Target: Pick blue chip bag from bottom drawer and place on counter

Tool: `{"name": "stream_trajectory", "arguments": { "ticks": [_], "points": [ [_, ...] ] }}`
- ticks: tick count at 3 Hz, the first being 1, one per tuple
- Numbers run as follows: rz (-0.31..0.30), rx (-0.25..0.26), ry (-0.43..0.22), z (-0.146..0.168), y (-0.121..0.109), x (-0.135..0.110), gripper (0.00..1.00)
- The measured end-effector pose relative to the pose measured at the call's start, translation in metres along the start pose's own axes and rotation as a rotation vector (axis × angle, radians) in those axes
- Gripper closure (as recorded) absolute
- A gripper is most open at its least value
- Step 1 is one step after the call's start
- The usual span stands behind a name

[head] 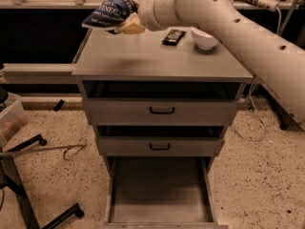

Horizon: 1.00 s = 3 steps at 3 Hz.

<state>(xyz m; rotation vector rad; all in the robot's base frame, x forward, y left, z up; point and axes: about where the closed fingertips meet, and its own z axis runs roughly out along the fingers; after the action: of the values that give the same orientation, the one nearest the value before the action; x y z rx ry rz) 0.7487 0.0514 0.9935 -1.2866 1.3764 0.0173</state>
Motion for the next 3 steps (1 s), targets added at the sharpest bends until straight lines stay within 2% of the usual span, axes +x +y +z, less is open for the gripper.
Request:
{"name": "stream_trajectory", "arguments": {
  "ticks": [1, 2, 3],
  "points": [
    [0.036, -0.073, 0.057, 0.042, 0.012, 0.02, 1.0],
    [0.086, -0.167, 0.093, 0.071, 0.051, 0.05, 1.0],
    [0.131, -0.236, 0.12, 0.085, 0.088, 0.078, 1.0]
  ]
}}
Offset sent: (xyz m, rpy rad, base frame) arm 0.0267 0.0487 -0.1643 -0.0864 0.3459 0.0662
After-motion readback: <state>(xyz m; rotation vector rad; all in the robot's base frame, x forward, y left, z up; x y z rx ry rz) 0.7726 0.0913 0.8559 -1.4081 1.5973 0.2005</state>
